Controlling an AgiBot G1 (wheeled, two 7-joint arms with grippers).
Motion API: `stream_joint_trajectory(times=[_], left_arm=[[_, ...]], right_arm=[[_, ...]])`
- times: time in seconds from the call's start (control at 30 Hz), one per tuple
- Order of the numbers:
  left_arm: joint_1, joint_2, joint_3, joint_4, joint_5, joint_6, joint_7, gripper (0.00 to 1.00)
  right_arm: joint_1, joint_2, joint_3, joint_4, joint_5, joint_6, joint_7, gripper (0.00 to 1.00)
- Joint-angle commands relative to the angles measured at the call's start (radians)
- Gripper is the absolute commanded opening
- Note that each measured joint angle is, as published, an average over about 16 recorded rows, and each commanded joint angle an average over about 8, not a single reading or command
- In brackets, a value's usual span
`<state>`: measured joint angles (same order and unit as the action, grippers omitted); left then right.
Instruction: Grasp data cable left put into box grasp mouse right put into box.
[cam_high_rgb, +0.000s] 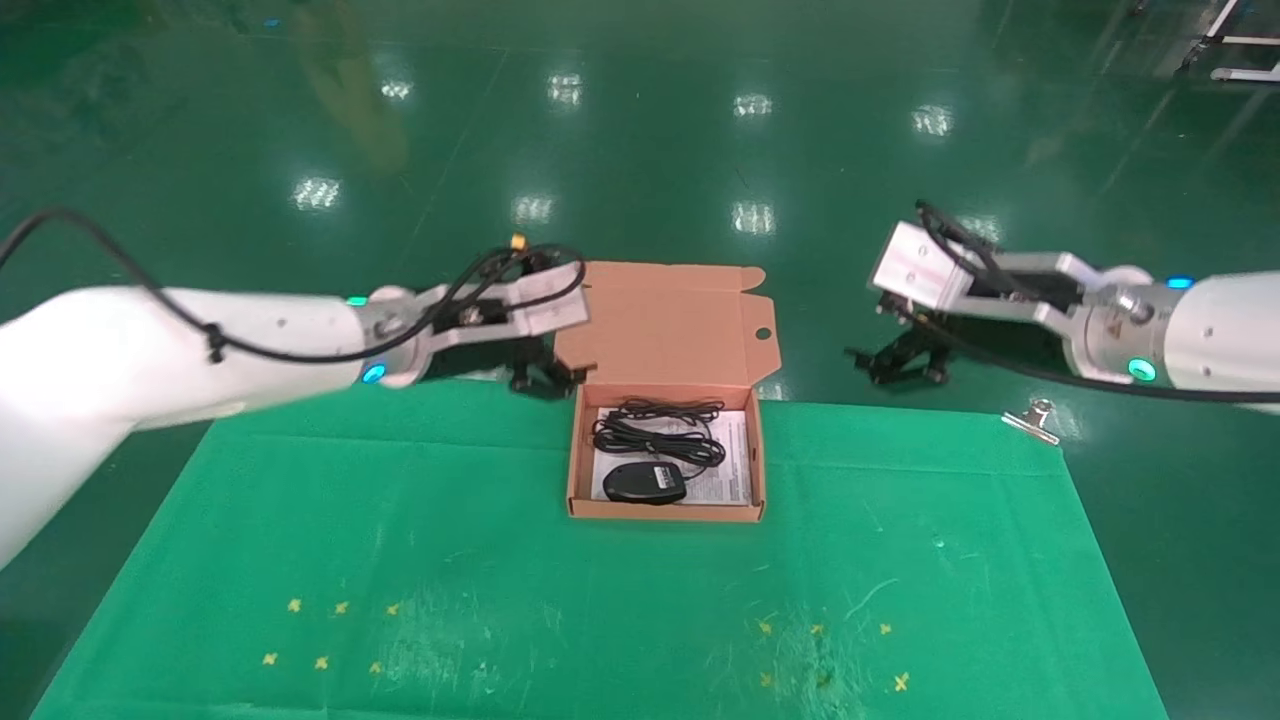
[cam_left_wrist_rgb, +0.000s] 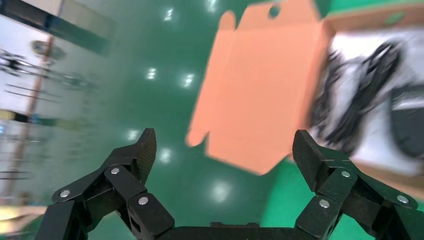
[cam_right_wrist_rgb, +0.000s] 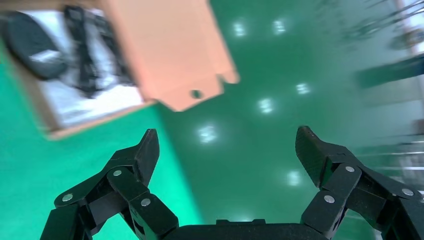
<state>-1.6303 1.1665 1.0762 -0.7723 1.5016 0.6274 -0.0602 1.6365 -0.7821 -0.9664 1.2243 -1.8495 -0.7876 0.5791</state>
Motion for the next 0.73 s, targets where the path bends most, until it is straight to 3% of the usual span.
stream_joint_trajectory(times=[0.03, 0.73], left_arm=[[0.023, -0.023, -0.034, -0.022, -0.032, 0.037, -0.005, 1.0], [0.228, -0.227, -0.326, -0.21, -0.316, 0.356, -0.052, 1.0]], right_arm=[[-0.024, 0.007, 0.029, 0.003, 0.048, -0.03, -0.017, 1.0], [-0.232, 0.071, 0.284, 0.025, 0.463, -0.293, -0.162, 1.0]])
